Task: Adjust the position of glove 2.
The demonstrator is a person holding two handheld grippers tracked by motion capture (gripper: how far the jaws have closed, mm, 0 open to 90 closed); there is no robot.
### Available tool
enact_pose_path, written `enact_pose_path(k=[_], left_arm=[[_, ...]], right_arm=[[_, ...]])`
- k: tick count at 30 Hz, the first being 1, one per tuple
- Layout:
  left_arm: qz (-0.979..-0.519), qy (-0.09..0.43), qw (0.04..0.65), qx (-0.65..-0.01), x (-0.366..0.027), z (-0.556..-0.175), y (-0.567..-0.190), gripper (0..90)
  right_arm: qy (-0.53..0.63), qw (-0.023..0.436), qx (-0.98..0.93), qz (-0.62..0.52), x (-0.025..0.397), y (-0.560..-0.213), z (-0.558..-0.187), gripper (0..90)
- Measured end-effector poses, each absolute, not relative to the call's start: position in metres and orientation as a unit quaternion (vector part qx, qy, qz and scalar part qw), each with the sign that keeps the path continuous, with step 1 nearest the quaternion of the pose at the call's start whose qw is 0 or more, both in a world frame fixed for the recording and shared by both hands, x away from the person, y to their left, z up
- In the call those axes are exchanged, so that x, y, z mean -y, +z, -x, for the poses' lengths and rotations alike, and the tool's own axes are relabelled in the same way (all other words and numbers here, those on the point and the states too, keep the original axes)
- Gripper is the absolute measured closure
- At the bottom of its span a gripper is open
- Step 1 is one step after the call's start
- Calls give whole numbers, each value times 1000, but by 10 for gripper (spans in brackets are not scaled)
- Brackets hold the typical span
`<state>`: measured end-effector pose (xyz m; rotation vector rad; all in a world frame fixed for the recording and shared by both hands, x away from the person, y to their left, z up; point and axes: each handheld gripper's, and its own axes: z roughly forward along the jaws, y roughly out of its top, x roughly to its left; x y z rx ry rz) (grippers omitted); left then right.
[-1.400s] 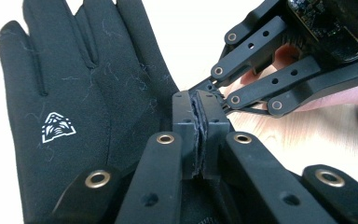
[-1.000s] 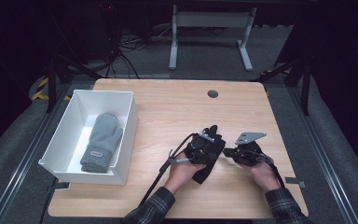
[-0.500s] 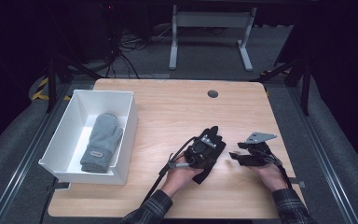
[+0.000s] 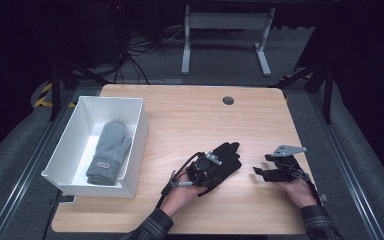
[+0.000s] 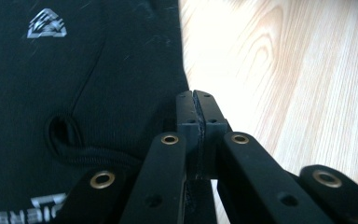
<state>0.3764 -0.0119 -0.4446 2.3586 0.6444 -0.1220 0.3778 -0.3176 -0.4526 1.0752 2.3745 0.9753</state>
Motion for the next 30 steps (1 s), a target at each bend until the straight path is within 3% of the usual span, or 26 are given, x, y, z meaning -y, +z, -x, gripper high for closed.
enact_pose_path(k=[10,19,24,30], left_arm=[[-906,-38,346,-241,-12,-372,-441,897],[-913,-5,352,-208,-11,-379,-419,488],[-919,19,351,-178,-8,-392,-417,309],[-927,25,338,-163,2,-410,-423,186]], right_arm=[[340,170,-839,-389,326,-460,-374,219],[336,171,-842,-385,324,-463,-375,179],[347,175,-839,-380,325,-467,-375,132],[354,180,-836,-379,325,-469,-375,114]])
